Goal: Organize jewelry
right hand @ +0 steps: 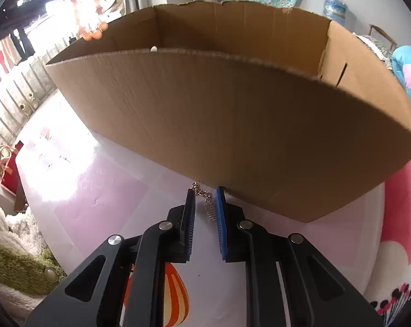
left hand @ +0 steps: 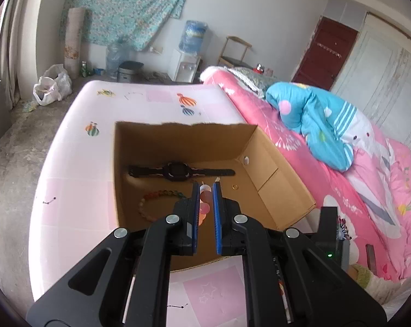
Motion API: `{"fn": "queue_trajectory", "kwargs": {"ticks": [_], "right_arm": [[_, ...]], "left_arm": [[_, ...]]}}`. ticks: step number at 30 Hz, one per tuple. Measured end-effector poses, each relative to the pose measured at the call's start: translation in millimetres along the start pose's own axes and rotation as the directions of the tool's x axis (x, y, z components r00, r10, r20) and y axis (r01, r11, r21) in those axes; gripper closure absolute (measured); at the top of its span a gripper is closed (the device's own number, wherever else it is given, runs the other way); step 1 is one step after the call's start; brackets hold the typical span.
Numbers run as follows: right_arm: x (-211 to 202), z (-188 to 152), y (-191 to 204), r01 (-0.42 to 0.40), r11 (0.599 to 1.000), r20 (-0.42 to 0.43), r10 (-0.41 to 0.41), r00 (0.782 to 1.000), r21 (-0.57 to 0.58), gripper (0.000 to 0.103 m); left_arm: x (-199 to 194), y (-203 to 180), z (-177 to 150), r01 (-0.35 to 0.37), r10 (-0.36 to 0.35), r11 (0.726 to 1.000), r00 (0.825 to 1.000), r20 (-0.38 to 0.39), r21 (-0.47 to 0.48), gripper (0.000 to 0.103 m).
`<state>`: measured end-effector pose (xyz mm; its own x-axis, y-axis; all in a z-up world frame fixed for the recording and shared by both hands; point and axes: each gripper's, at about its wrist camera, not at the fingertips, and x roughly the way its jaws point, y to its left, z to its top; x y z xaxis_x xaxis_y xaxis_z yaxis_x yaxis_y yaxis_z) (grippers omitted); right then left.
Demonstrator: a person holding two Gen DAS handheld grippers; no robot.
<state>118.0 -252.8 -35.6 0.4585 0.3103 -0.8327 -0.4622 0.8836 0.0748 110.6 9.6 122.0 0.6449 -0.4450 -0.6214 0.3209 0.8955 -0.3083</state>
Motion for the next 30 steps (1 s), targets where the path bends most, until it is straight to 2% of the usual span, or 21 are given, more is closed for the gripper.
{"fn": "queue_trajectory", "kwargs": {"ticks": [5, 8, 17, 24, 30], "right_arm": [[1, 0, 6, 0.004, 1.000, -0.004, -0.004, 1.000, -0.020, 0.088], [0, -1, 9, -0.001, 1.000, -0.028, 0.000, 1.000, -0.027, 0.095], [-15, -12, 25, 0.033, 0.999, -0.035, -0.033, 0.999, -0.008, 0.097], [-60, -8, 41, 0.067, 0.998, 0.051, -0.067, 0.996, 0.012, 0.097], [-120, 17, 47, 0.048, 0.999, 0.198, -0.049, 0.979, 0.008, 0.097]], "left_arm": [[-14, 5, -4, 0.003, -0.003, 1.000, 1.000, 0.021, -0.022, 0.094], [-19, 7, -8, 0.000, 0.000, 1.000, 1.000, 0.025, -0.028, 0.094], [-25, 10, -23, 0.007, -0.006, 0.999, 1.000, 0.020, -0.050, 0.094], [-28, 9, -24, 0.022, -0.021, 0.999, 0.999, 0.032, -0.045, 0.094], [-23, 2, -12, 0.047, -0.046, 0.999, 0.998, 0.048, -0.015, 0.095]]}}
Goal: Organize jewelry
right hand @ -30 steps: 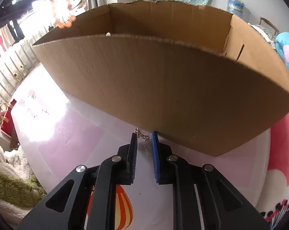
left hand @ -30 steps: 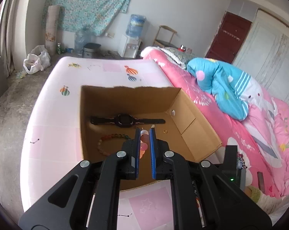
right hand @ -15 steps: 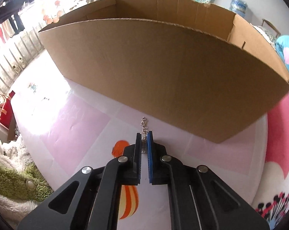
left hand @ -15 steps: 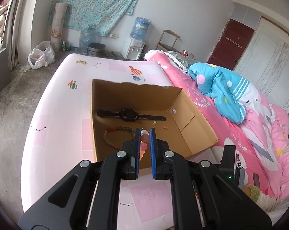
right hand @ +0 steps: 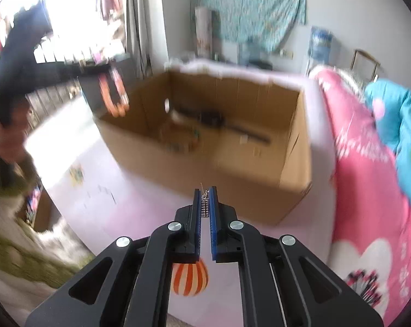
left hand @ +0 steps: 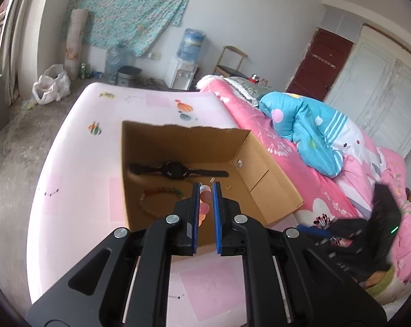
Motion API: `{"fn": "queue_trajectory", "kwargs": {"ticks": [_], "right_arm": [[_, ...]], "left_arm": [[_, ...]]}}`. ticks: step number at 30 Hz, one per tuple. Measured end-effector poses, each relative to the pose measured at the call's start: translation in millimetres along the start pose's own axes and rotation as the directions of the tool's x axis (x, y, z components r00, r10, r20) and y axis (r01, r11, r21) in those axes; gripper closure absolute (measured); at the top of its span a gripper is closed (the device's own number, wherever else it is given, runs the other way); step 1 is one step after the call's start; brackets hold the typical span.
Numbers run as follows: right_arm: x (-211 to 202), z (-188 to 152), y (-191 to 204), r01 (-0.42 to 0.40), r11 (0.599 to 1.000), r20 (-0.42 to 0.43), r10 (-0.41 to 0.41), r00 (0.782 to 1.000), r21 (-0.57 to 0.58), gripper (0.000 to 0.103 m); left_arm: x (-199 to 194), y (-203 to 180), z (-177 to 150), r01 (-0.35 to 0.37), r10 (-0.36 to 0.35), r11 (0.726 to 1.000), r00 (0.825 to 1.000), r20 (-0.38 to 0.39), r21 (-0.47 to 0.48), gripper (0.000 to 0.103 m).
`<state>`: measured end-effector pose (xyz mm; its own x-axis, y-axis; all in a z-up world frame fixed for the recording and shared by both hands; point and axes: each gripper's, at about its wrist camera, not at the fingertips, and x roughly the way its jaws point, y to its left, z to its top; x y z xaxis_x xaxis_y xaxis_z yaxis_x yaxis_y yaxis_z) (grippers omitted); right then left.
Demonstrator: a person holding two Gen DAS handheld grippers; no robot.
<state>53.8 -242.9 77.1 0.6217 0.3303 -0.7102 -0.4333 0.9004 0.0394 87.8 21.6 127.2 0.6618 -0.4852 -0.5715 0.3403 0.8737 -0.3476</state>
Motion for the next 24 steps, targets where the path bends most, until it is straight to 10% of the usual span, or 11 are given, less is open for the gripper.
{"fn": "queue_trajectory", "kwargs": {"ticks": [7, 14, 24], "right_arm": [[-19, 54, -33, -0.054, 0.998, 0.150, 0.050, 0.987, 0.025, 0.097], [30, 72, -67, -0.048, 0.998, 0.099, 0.043, 0.994, 0.049, 0.097], [33, 69, -105, -0.049, 0.990, 0.124, 0.032, 0.992, 0.134, 0.097]], "left_arm": [[30, -4, 10, 0.044, -0.043, 0.999, 0.998, -0.045, 0.013, 0.094], [95, -4, 2, 0.114, -0.122, 0.992, 0.971, -0.204, -0.054, 0.095], [186, -55, -8, 0.313, -0.341, 0.940, 0.853, -0.395, -0.135, 0.094]]}}
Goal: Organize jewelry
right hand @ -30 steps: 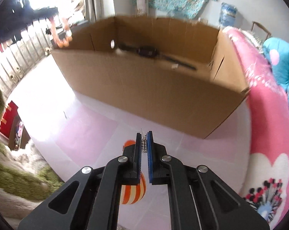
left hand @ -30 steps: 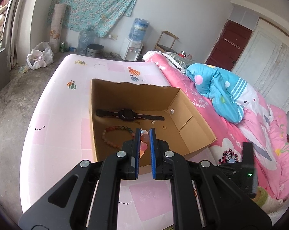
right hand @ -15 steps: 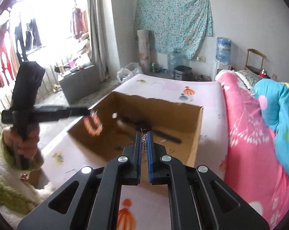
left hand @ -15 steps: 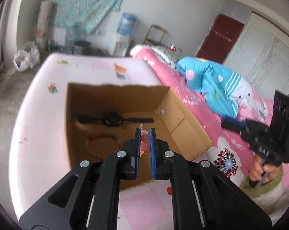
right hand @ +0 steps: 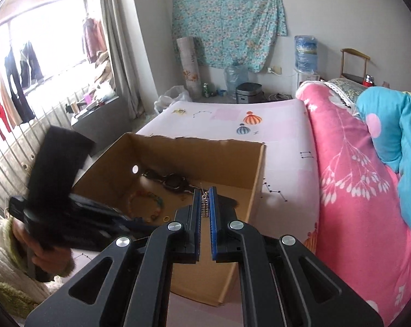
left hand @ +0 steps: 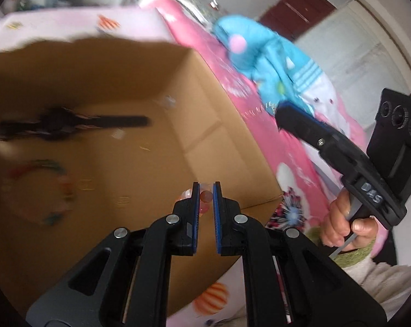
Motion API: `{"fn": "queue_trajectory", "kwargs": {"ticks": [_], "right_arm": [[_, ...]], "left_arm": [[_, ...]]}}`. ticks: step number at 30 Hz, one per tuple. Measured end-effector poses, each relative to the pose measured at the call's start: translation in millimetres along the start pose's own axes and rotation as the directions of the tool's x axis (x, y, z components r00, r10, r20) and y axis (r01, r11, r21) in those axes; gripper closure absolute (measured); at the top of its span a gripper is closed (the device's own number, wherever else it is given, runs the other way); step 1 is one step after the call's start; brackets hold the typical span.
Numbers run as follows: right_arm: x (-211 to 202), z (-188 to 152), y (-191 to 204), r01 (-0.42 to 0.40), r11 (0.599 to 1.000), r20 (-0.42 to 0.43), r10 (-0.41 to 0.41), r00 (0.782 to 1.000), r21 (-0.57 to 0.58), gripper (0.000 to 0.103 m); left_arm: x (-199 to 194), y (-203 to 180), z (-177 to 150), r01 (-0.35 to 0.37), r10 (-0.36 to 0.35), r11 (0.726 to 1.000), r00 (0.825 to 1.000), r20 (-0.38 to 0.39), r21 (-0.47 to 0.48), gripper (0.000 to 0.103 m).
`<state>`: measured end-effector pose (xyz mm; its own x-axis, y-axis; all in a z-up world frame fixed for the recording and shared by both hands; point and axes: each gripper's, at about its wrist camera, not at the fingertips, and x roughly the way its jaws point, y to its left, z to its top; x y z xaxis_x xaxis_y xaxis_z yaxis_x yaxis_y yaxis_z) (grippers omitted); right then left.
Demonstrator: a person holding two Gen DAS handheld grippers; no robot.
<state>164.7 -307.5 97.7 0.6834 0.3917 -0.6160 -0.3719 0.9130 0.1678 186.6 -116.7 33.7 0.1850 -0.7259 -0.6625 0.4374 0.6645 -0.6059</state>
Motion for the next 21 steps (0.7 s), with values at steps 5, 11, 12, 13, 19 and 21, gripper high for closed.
{"fn": "queue_trajectory", "kwargs": {"ticks": [5, 11, 12, 13, 19, 21], "right_arm": [[-4, -2, -7, 0.011, 1.000, 0.003, -0.011, 1.000, 0.008, 0.097], [-2, -5, -7, 0.011, 1.000, -0.009, -0.011, 1.000, 0.006, 0.097], [0, -4, -6, 0.006, 1.000, -0.016, -0.006, 1.000, 0.007, 0.097], [4, -3, -4, -0.007, 1.000, -0.028, 0.007, 1.000, 0.006, 0.097], [38, 10, 19, -0.076, 0.996, -0.163, 0.066, 0.984, -0.054, 0.097], [58, 15, 27, -0.101, 0.992, -0.231, 0.081, 0.970, -0.076, 0.097]], "left_arm": [[35, 6, -2, -0.047, 0.046, 0.999, 0.997, -0.067, -0.023, 0.088], [-3, 14, -8, -0.065, 0.067, 0.997, 0.997, 0.037, -0.049, 0.075], [-10, 15, -8, -0.066, 0.069, 0.996, 0.996, 0.054, -0.056, 0.075], [-22, 18, -9, -0.069, 0.074, 0.996, 0.994, 0.083, -0.062, 0.075], [-96, 24, -24, -0.210, 0.219, 0.976, 0.932, 0.288, -0.065, 0.053], [-118, 28, -29, -0.256, 0.266, 0.964, 0.901, 0.341, -0.076, 0.049]]}}
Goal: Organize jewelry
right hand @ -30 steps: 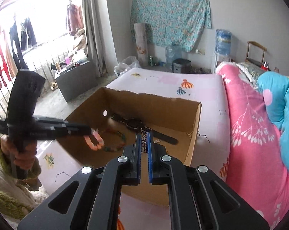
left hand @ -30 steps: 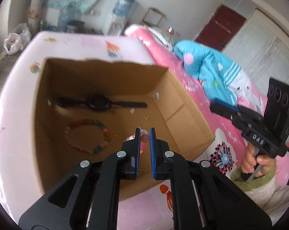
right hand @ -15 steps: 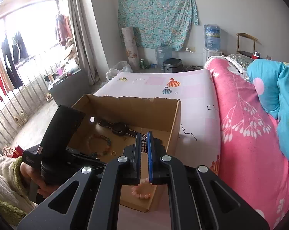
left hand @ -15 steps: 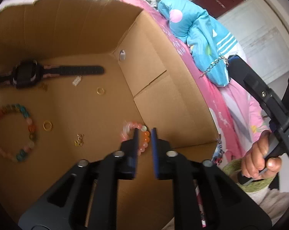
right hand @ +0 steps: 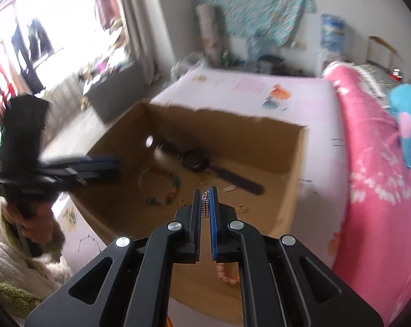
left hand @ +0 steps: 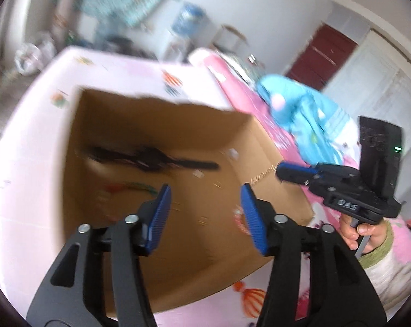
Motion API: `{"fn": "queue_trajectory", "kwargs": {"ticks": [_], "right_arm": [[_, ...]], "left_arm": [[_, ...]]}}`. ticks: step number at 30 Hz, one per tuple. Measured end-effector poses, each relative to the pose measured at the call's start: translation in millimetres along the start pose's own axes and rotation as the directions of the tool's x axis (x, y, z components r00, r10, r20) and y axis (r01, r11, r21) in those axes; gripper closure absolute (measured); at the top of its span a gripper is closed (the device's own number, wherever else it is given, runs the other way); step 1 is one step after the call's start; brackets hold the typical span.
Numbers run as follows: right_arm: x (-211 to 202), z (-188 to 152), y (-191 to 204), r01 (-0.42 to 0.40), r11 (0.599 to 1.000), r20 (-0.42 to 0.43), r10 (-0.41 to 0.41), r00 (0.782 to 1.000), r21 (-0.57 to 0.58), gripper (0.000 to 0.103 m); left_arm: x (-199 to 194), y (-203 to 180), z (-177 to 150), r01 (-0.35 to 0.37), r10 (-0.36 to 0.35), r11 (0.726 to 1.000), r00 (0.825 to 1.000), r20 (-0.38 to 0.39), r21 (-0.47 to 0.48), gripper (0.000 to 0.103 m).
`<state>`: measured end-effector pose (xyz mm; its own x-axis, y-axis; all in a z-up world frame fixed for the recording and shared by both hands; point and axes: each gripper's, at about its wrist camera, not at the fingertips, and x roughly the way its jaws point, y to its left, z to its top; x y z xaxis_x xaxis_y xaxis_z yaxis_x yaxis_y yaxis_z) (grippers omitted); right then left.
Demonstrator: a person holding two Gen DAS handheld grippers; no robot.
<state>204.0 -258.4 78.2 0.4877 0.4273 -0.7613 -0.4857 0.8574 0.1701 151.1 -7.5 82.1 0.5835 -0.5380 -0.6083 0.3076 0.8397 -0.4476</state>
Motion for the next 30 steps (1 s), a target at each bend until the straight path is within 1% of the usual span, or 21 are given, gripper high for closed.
{"fn": "queue_trajectory", "kwargs": {"ticks": [2, 5, 7, 9, 10, 12, 13, 15, 16, 18, 19, 20, 21, 22, 23, 25, 26, 30], "right_arm": [[21, 7, 4, 0.007, 1.000, -0.073, -0.008, 0.997, -0.020, 0.097], [48, 12, 8, 0.029, 0.999, -0.171, -0.035, 0.985, -0.040, 0.096], [61, 13, 10, 0.041, 0.998, -0.216, -0.049, 0.975, -0.042, 0.096], [66, 13, 10, 0.054, 0.998, -0.232, -0.058, 0.971, -0.025, 0.094], [64, 12, 10, 0.058, 0.998, -0.229, -0.061, 0.972, -0.019, 0.092], [57, 11, 10, 0.072, 0.997, -0.206, -0.070, 0.976, 0.005, 0.081], [51, 10, 10, 0.080, 0.997, -0.192, -0.076, 0.979, 0.015, 0.079], [34, 7, 10, 0.089, 0.995, -0.145, -0.081, 0.986, 0.049, 0.069], [26, 6, 10, 0.090, 0.994, -0.122, -0.081, 0.989, 0.070, 0.066], [11, 2, 10, 0.091, 0.990, -0.080, -0.083, 0.993, 0.109, 0.053], [2, 0, 9, 0.092, 0.988, -0.057, -0.086, 0.995, 0.127, 0.051], [-8, -4, 8, 0.096, 0.984, -0.027, -0.093, 0.995, 0.150, 0.047], [-15, -7, 7, 0.099, 0.981, -0.008, -0.099, 0.995, 0.168, 0.038], [-21, -10, 6, 0.102, 0.977, 0.008, -0.106, 0.994, 0.189, 0.034], [-28, -14, 2, 0.107, 0.970, 0.025, -0.115, 0.993, 0.216, 0.031], [-36, -23, -5, 0.109, 0.959, 0.042, -0.124, 0.991, 0.263, 0.029], [-39, -29, -10, 0.107, 0.950, 0.043, -0.124, 0.991, 0.294, 0.027], [-42, -50, -26, 0.138, 0.917, 0.027, -0.160, 0.987, 0.374, 0.023]], "left_arm": [[-13, 7, 1, -0.037, 0.037, 0.999, 0.999, 0.040, 0.000, 0.044], [-34, 19, -3, -0.093, 0.092, 0.996, 0.992, 0.087, -0.001, 0.038], [-42, 28, -6, -0.111, 0.111, 0.994, 0.990, 0.091, -0.008, 0.035], [-45, 35, -9, -0.128, 0.129, 0.992, 0.988, 0.080, -0.015, 0.034], [-43, 36, -10, -0.135, 0.136, 0.991, 0.988, 0.075, -0.017, 0.032], [-45, 39, -14, -0.150, 0.151, 0.989, 0.986, 0.066, -0.015, 0.030], [-46, 40, -15, -0.165, 0.165, 0.986, 0.984, 0.061, -0.008, 0.028], [-49, 39, -18, -0.203, 0.203, 0.979, 0.978, 0.052, 0.011, 0.025], [-51, 39, -18, -0.221, 0.220, 0.975, 0.974, 0.049, 0.018, 0.023], [-50, 34, -17, -0.284, 0.283, 0.958, 0.958, 0.039, 0.041, 0.021], [-50, 34, -17, -0.310, 0.308, 0.950, 0.951, 0.034, 0.048, 0.020], [-50, 34, -17, -0.327, 0.326, 0.944, 0.945, 0.030, 0.050, 0.019], [-50, 34, -18, -0.346, 0.345, 0.937, 0.938, 0.026, 0.050, 0.019], [-50, 34, -17, -0.366, 0.365, 0.929, 0.931, 0.014, 0.050, 0.019], [-49, 34, -17, -0.380, 0.380, 0.924, 0.925, 0.003, 0.049, 0.019], [-48, 34, -18, -0.406, 0.407, 0.912, 0.913, -0.014, 0.056, 0.018], [-48, 34, -18, -0.415, 0.417, 0.908, 0.909, -0.019, 0.059, 0.017], [-42, 35, -21, -0.474, 0.477, 0.878, 0.877, -0.057, 0.060, 0.017]]}}
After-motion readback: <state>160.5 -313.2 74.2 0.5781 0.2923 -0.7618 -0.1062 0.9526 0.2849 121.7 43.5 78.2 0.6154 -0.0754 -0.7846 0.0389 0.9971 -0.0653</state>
